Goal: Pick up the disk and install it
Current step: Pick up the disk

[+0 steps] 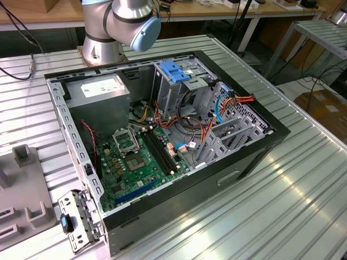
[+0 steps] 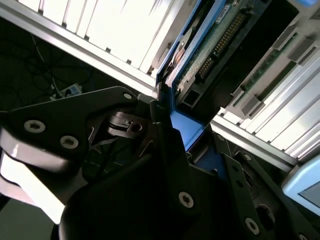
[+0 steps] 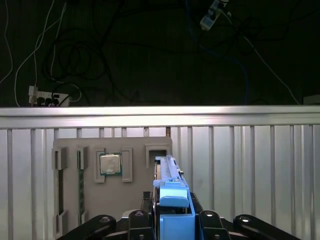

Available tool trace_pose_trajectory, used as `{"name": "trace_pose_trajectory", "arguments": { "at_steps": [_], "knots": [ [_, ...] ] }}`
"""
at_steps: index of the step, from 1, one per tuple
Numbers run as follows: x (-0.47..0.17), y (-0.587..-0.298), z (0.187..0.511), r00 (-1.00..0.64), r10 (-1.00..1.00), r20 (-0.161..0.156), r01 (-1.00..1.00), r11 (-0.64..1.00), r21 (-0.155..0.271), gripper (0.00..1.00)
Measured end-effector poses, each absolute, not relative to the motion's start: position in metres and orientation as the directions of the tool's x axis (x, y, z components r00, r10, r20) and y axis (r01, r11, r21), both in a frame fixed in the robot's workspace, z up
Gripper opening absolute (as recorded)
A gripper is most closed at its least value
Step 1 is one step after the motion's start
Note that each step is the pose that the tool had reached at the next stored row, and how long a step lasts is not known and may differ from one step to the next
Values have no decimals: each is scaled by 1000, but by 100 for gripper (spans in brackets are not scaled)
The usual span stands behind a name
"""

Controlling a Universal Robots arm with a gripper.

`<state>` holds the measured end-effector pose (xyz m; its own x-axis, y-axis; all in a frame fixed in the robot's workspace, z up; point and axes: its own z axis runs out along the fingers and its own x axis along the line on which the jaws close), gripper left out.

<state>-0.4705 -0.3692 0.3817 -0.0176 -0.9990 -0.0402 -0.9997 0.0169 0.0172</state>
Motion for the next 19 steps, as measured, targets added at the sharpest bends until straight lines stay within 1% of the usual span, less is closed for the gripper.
{"name": "trace_pose_trajectory", "arguments": {
  "at_steps": [8,15,19],
  "knots": [
    [-471,-369,394,-18,-999,-44,-1000,17,17,37],
    [-471,-369,394,-18,-999,-44,-1000,17,17,37],
    [-471,-369,401,-18,-999,-44,-1000,17,17,37]
  ]
}}
